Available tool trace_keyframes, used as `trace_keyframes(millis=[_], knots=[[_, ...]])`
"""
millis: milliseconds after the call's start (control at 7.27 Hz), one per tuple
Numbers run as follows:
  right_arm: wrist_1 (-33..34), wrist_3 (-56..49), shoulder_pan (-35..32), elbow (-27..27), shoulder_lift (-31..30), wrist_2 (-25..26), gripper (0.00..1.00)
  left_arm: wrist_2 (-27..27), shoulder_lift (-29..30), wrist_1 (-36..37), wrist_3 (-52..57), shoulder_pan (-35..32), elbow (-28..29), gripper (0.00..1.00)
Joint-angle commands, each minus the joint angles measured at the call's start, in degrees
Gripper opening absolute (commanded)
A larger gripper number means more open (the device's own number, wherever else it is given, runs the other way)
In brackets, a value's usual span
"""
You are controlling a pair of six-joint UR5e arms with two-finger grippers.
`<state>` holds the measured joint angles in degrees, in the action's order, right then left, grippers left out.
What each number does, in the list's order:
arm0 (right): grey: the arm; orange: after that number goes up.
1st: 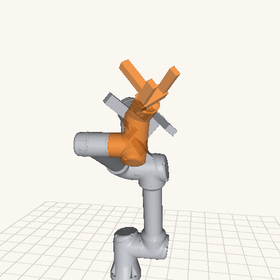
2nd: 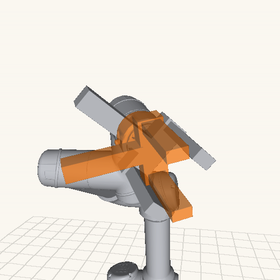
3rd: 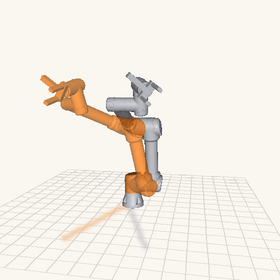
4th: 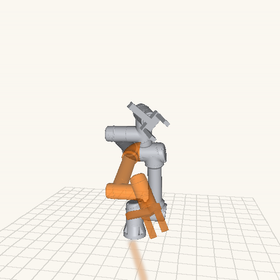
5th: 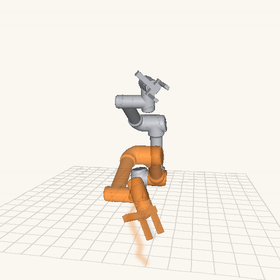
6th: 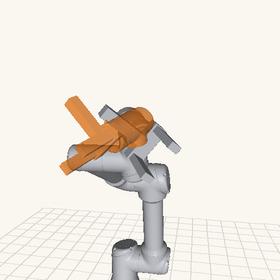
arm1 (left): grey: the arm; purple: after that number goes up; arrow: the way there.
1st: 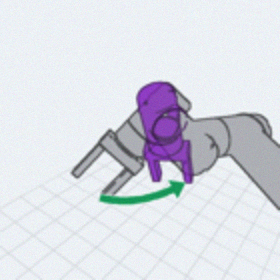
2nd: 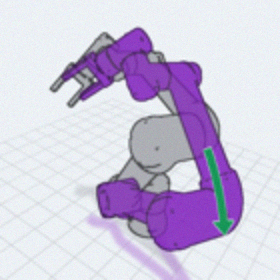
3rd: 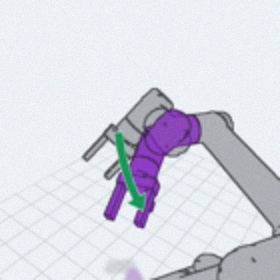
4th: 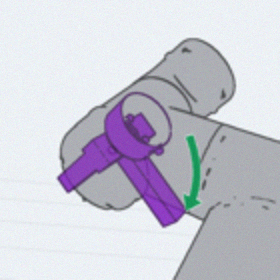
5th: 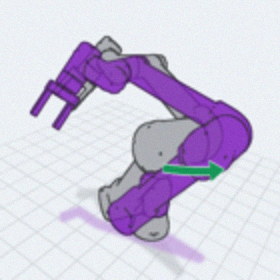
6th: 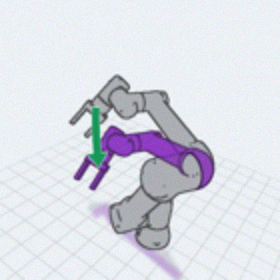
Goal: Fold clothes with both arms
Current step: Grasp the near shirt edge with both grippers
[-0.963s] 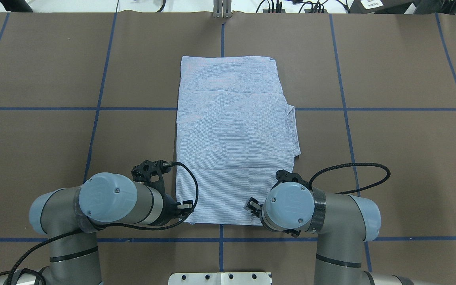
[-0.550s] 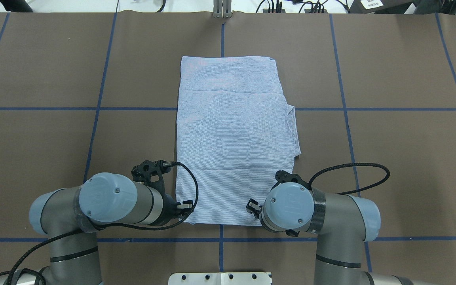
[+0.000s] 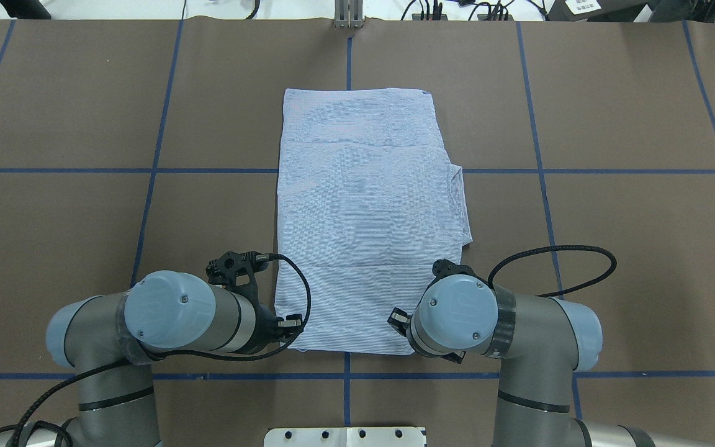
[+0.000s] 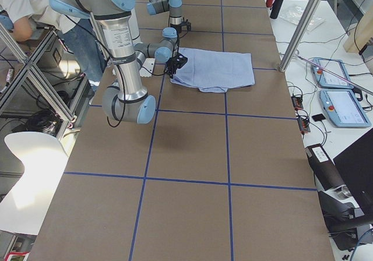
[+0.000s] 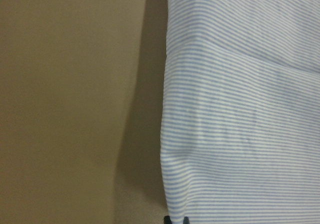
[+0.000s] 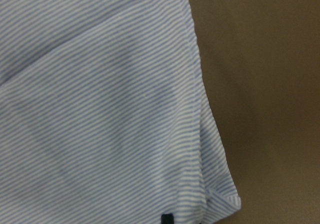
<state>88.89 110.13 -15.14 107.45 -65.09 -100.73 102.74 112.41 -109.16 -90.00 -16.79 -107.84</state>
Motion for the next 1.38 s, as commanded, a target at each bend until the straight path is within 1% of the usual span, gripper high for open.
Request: trace_keyframes(millis=[0,275,413,550,688,825,963,1100,1238], knots=[[-0.04,0.27,-0.5,2.31,0.05,0.01,0.0,0.09,0.09,-0.09,0.0,-0.17,-0.43,0.0],[-0.04,0.0,-1.38,4.86,-0.38,-1.56,0.0,0.09,-0.09,0.0,0.0,-0.26,-3.14,0.0],[-0.64,-0.52,-1.73,6.0,-2.04,-4.62,0.0,0.09,-0.87,0.09,-0.09,-0.35,-5.08,0.0],[-0.82,-0.79,-1.56,7.93,-3.19,-6.65,0.0,0.09,-0.97,2.78,-0.09,-0.27,-7.88,0.0],[-0.22,-0.79,-1.64,10.73,-3.89,-8.67,0.0,0.17,-0.27,8.47,-0.18,0.17,-11.3,0.0],[-0.04,-0.7,-1.82,12.68,-4.16,-12.69,0.0,1.39,-0.26,12.0,-0.18,0.26,-14.47,0.0],[-0.04,-0.61,-1.82,13.83,-4.16,-18.13,0.0,4.54,-0.35,14.04,-0.61,0.79,-16.24,0.0],[-0.04,-0.53,-2.08,14.88,-4.16,-22.88,0.0,4.74,-0.35,17.02,-1.4,3.05,-19.3,0.0],[-0.04,-0.44,-2.69,17.07,-5.47,-27.45,0.0,6.31,-0.35,21.75,-1.49,4.12,-22.38,0.0]])
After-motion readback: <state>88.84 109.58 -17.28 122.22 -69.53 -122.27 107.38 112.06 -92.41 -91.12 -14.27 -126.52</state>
